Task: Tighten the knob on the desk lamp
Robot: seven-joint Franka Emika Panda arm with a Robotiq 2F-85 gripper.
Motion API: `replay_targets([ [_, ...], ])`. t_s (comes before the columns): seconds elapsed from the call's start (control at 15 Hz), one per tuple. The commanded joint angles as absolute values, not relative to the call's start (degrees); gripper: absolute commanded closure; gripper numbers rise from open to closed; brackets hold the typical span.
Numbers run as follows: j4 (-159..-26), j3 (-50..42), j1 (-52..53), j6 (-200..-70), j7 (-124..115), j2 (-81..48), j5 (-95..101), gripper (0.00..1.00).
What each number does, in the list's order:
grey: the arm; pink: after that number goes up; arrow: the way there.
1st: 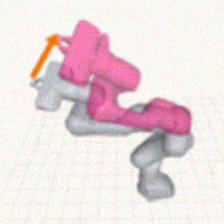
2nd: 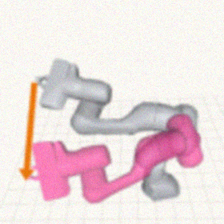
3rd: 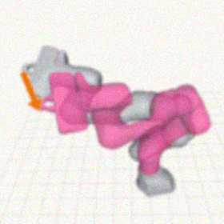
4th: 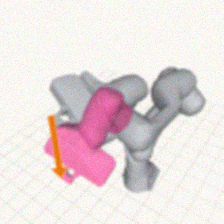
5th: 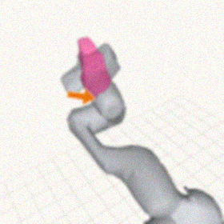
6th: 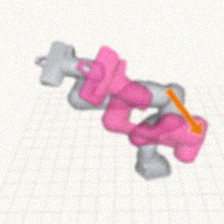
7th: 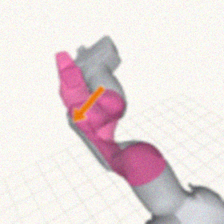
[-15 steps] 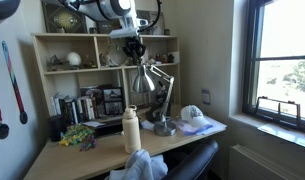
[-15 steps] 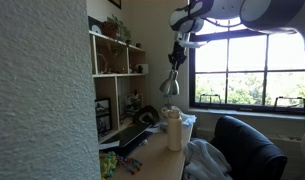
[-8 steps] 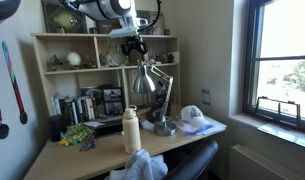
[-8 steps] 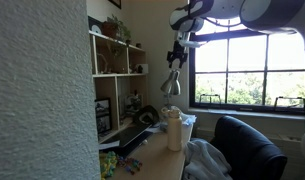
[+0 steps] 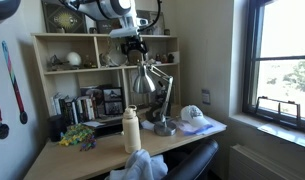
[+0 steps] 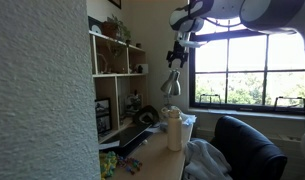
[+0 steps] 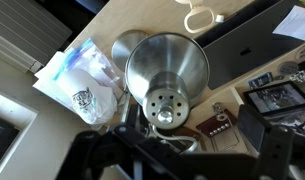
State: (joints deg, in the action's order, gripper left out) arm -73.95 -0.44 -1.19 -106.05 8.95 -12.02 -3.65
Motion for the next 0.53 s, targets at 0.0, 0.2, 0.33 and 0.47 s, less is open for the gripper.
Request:
replay_targets([
  [0.0,-71.6,-0.5,-2.0,-104.0,10.5,-13.3,-5.0,0.0],
  [0.2,-71.4,-0.5,-2.4,-104.2,10.5,-13.6,-4.9,0.0],
  [0.33,-71.4,-0.4,-2.7,-104.1,10.5,-13.7,-4.9,0.0],
  [0.47,-71.4,-0.4,-2.8,-104.3,10.7,-13.7,-5.0,0.26],
])
